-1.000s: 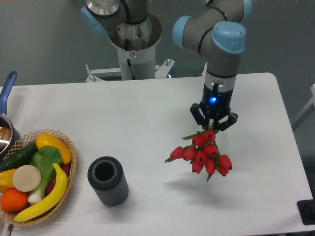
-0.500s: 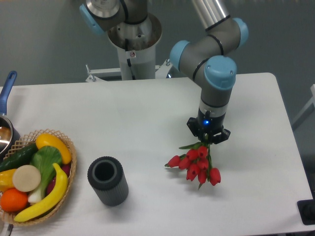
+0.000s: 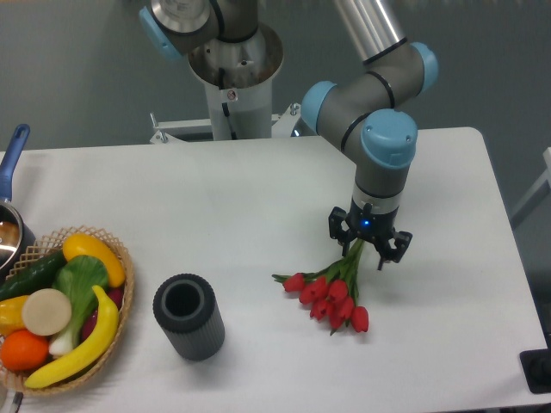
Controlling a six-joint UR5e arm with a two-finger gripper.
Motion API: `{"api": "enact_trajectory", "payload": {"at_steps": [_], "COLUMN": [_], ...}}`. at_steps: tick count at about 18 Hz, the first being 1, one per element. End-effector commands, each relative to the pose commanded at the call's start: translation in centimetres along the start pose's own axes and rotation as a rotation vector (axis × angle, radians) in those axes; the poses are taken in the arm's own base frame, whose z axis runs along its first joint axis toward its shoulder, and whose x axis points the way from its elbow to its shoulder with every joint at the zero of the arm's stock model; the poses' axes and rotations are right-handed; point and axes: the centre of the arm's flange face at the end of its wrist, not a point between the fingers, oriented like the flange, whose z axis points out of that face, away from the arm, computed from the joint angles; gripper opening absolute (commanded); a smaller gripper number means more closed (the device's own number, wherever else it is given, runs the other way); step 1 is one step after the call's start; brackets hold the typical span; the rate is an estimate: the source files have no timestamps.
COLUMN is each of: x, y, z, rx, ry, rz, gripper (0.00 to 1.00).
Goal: Place the flowers on the table
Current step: 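Open the gripper to release the tulips onto the table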
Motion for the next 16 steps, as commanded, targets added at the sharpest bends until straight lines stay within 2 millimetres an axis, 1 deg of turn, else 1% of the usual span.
{"api": "enact_trajectory", "payload": {"at_steps": [1, 2, 3, 6, 7, 10, 13, 15, 16], "x": [-0.9, -1.4, -1.5, -1.5, -1.7, -1.1, -0.9, -0.8, -0.9], "y": [0.2, 0.4, 0.7, 2.1, 2.7, 3.4, 5.7, 6.3, 6.7], "z": [-1.7, -2.9, -3.4, -5.2, -6.2, -9.8, -13.1, -14.3, -14.5], "rx": [0.010, 0.014, 0.006, -0.074, -0.102, -0.146, -0.166, -0.169, -0.169], "ry": [-0.029, -0.046, -0.056, -0.050, -0.043, -0.019, 0.027, 0.035, 0.033], "rz": [-0.007, 0.004, 0.034, 0.148, 0.175, 0.276, 0.329, 0.366, 0.362], "gripper": [1.00, 1.00, 1.00, 1.00, 1.00, 1.00, 1.00, 1.00, 1.00]}}
